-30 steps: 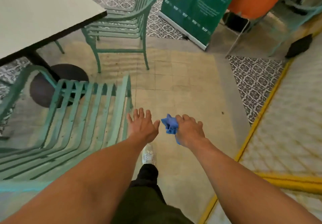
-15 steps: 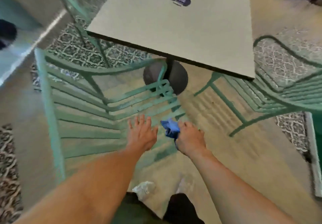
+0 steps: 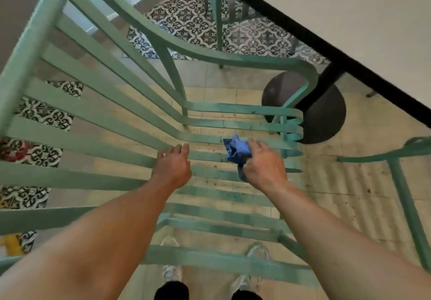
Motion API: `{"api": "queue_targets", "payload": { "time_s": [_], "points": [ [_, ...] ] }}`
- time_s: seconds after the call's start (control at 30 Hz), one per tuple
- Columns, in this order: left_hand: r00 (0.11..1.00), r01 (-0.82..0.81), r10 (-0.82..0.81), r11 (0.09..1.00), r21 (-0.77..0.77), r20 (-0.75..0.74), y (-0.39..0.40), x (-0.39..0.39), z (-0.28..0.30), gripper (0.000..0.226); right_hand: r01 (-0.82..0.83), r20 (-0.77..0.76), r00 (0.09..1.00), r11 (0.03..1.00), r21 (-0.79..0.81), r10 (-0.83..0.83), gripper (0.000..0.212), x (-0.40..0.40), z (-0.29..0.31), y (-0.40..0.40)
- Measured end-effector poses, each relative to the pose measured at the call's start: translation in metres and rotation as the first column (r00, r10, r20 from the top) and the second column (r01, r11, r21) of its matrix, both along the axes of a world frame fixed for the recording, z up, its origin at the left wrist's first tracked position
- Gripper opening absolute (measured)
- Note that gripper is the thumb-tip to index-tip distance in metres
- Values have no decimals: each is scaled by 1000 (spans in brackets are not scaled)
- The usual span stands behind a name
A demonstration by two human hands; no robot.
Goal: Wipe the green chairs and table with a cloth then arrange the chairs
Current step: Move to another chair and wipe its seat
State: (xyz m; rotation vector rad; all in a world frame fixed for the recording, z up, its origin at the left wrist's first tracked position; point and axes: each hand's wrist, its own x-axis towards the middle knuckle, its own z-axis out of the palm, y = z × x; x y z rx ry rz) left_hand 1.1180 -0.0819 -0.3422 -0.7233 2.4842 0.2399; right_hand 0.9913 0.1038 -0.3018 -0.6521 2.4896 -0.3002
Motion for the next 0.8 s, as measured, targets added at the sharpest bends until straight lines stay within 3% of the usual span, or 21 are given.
{"api": "queue_targets", "payload": {
  "time_s": [0.13,0.23,0.33,0.43,0.53,0.63,0.7,0.8],
  "points": [
    [990,96,-102,993,-70,-95,-25,-36,-74,62,111,-61,990,973,-203,-126,53,-44,-55,-20],
    [979,141,-151,986,-86,-134,-42,-59,-112,56,223,-268,907,911,-346,-324,50,-83,-77,-18],
    [977,118,-126,991,-55,-170,-53,-72,-139,32,375,-398,765,853,-362,-506,47,-126,-101,3],
    [957,113,-123,992,-52,-265,-56,-71,-155,32,478,-429,709,829,-291,-559,62,-148,-134,11],
    [931,115,-142,988,-101,-336,-55,-67,-160,36,444,-392,788,880,-172,-474,51,-141,-170,-43],
    [909,137,-182,980,-143,-376,-55,-65,-164,35,307,-311,882,933,-188,-353,46,-105,-185,-154],
    [911,207,-268,954,-215,-313,-56,-64,-168,36,158,-167,966,962,-221,-197,42,-65,-187,-219],
    [912,282,-348,917,-283,-217,-55,-59,-173,50,79,-37,995,948,-308,-95,43,-29,-187,-262]
  ]
}}
